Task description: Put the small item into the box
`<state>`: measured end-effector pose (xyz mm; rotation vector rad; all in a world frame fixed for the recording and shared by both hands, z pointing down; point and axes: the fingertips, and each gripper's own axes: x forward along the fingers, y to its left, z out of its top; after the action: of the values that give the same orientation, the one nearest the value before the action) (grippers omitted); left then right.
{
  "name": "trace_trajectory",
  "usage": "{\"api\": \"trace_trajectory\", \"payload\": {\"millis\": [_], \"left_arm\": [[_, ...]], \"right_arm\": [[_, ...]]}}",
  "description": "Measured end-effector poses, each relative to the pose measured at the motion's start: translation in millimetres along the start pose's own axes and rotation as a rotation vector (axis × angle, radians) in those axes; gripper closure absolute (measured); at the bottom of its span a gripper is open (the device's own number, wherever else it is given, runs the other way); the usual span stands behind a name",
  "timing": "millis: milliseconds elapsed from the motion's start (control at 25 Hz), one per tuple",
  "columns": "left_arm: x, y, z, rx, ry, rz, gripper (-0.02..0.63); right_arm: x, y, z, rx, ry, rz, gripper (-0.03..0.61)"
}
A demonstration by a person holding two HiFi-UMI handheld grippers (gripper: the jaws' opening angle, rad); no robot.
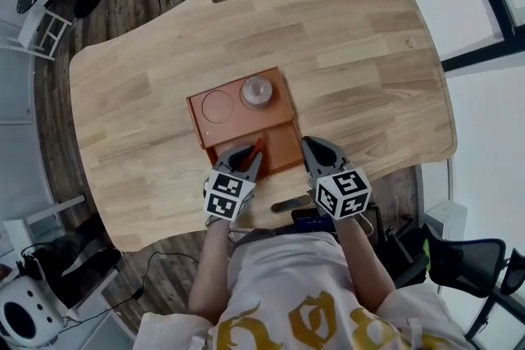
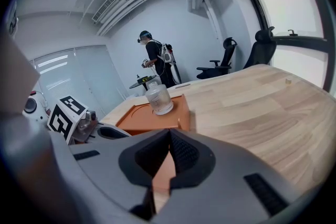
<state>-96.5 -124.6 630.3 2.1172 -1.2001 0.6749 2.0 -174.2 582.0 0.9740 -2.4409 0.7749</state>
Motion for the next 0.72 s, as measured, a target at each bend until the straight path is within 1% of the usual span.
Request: {"api": "trace_trajectory", "payload": {"millis": [440, 720], "left_arm": [[22.5, 2.4, -19.2, 0.039, 0.165, 0.019, 0.555], [33.2, 3.8, -30.4, 0.03, 0.256, 0.021, 0.555]], "right_arm": [[3.3, -8.4, -5.7, 0.028, 0.014, -0.015, 0.566], [4.4, -13.3, -7.4, 0.036, 0.019, -0.023, 0.566]]}}
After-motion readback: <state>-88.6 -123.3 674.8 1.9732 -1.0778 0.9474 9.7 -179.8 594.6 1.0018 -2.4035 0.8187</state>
